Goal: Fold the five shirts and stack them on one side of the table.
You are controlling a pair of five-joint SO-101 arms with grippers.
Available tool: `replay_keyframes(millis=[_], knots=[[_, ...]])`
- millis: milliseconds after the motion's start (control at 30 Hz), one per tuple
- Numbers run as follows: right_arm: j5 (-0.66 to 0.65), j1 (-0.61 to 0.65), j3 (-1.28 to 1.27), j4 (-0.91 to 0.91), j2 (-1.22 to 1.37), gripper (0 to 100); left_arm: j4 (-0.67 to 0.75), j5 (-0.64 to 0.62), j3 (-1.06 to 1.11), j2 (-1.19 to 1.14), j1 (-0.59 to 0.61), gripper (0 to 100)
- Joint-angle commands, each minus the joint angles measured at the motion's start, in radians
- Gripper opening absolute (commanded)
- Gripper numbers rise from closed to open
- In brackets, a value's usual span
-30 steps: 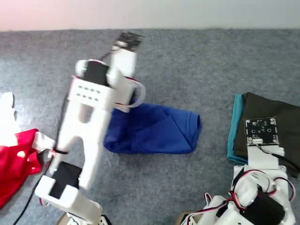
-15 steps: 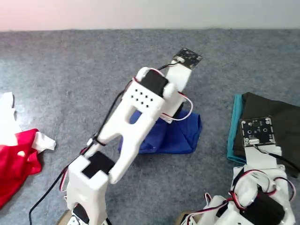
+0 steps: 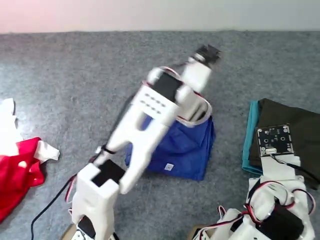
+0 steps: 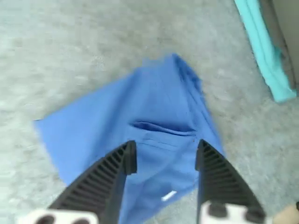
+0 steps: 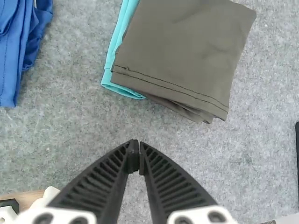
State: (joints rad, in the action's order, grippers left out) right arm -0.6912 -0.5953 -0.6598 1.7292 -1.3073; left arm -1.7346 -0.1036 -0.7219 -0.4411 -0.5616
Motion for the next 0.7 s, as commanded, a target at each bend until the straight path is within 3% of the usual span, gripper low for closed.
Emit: replay_keyframes(millis=[0, 167, 333, 533, 667], knots=[[-0.009, -0.01, 0.009, -0.01, -0.004, 0.9, -0.02, 0.008, -0.008, 0.077, 0.095, 13], [-0.008, -0.01, 0.005, -0.01, -0.004, 0.9, -0.018, 0.137, 0.165, 0.075, 0.141, 1], [-0.006, -0.01, 0.005, -0.01, -0.004, 0.9, -0.008, 0.173, 0.309, 0.023, 0.129, 1], [-0.008, -0.01, 0.005, -0.008, -0.004, 0.9, -0.003, 0.204, 0.32, -0.141, 0.103, 1], [-0.008, -0.01, 0.005, -0.008, -0.004, 0.9, -0.02, 0.198, 0.321, -0.173, 0.021, 1]])
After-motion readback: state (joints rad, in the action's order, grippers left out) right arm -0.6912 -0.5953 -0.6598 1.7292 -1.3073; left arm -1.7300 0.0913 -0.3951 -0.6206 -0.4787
